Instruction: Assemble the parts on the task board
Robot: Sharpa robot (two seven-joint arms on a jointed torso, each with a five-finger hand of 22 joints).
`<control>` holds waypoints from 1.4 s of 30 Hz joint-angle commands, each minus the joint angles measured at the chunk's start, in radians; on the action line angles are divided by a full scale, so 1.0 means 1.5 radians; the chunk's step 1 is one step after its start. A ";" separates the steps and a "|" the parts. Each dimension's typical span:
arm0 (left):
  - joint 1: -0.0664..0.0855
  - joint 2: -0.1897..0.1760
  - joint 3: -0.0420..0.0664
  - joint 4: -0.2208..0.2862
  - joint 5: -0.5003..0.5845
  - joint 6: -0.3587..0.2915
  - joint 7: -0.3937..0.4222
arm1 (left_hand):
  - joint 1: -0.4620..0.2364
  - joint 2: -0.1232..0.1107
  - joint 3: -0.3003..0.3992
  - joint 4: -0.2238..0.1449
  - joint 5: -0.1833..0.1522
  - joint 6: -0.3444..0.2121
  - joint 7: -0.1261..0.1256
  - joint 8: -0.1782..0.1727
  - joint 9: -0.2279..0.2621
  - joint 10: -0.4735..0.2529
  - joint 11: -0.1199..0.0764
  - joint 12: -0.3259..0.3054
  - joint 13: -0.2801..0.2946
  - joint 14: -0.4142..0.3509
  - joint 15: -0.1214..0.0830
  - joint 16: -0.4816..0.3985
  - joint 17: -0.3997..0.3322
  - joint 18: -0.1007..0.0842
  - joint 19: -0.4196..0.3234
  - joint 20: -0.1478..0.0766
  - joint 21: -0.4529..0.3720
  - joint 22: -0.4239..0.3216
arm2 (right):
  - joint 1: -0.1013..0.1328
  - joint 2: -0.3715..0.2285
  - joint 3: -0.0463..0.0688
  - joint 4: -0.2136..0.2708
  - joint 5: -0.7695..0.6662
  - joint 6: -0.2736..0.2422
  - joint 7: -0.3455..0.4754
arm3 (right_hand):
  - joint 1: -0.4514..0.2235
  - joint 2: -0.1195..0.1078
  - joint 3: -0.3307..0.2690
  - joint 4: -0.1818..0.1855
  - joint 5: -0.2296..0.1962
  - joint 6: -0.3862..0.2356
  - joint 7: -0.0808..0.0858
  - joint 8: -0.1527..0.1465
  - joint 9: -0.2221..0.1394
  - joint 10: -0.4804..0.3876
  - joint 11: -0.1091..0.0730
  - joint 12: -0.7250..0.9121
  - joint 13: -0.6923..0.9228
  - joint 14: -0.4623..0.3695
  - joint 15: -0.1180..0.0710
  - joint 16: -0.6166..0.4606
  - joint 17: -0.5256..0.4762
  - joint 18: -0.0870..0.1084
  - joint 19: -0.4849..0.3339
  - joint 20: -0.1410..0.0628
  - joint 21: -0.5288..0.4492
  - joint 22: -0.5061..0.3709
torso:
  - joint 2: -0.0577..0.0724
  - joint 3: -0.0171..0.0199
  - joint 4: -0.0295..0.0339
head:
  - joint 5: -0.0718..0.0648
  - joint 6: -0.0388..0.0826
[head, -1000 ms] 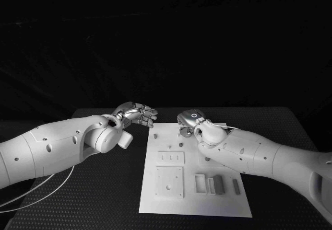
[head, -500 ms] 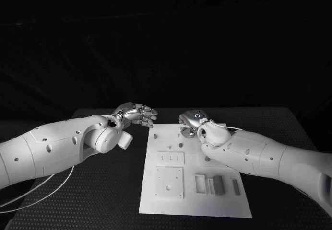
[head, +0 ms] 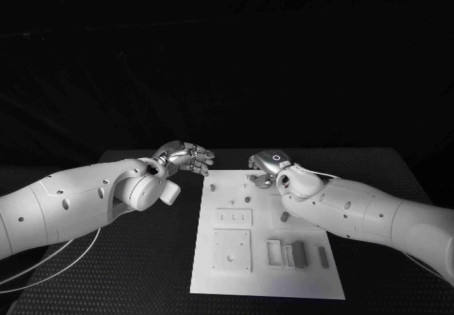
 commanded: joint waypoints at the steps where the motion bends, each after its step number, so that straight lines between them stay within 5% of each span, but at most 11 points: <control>1: 0.001 0.000 0.001 0.003 -0.002 0.006 0.004 | 0.001 -0.005 -0.001 0.003 -0.001 -0.005 0.022 -0.004 0.000 0.000 0.005 -0.003 0.001 0.000 0.002 -0.004 0.001 0.010 -0.005 -0.001 -0.003 0.001 | 0.000 -0.004 0.000 -0.003 0.008 0.018 0.024 | -0.001 -0.007 0.006 0.000 0.002 -0.005 0.003 -0.001 -0.001 0.004 0.005 0.005 0.000 -0.008 0.001 -0.002 0.000 0.046 -0.005 0.002 -0.003 0.013 | 0.001 -0.0002 0.0008 | 0.000 0.001; 15: 0.001 0.003 0.001 0.001 -0.004 0.008 0.004 | 0.001 -0.005 -0.001 0.003 -0.001 -0.005 0.022 -0.004 0.000 0.000 0.005 -0.004 0.001 0.000 0.002 -0.005 0.002 0.010 -0.005 -0.001 -0.003 0.001 | 0.002 0.002 0.009 -0.038 0.065 0.100 0.084 | 0.002 -0.003 0.002 -0.003 0.002 0.001 0.003 0.008 -0.001 0.027 -0.002 0.021 0.020 -0.026 -0.006 0.005 0.003 0.046 -0.015 0.006 -0.001 0.015 | 0.001 -0.0001 0.0017 | 0.002 0.001; 32: 0.001 0.004 0.001 0.003 -0.004 0.008 0.003 | 0.001 -0.005 -0.001 0.003 -0.001 -0.005 0.022 -0.004 0.000 0.001 0.005 -0.004 0.002 0.000 0.002 -0.006 0.003 0.010 -0.005 -0.001 -0.003 0.001 | 0.004 0.031 0.009 -0.080 0.099 0.125 0.107 | -0.017 0.035 -0.003 0.009 0.002 0.010 0.001 0.016 -0.002 0.015 0.001 0.018 0.036 -0.040 -0.002 0.014 0.005 0.046 -0.027 0.010 0.008 0.015 | 0.001 -0.0003 0.0018 | 0.001 0.000; 42: 0.002 0.004 0.001 0.003 -0.004 0.008 0.003 | 0.001 -0.005 -0.001 0.004 -0.001 -0.005 0.022 -0.003 0.000 0.001 0.005 -0.005 0.002 0.000 0.002 -0.007 0.004 0.010 -0.005 -0.001 -0.004 0.002 | 0.004 0.033 0.009 -0.089 0.101 0.164 0.110 | -0.018 0.078 0.002 0.010 0.002 0.019 0.002 0.022 -0.002 0.017 0.001 0.020 0.045 -0.045 -0.002 0.017 0.005 0.046 -0.032 0.011 0.011 0.015 | 0.000 -0.0007 0.0015 | 0.002 -0.002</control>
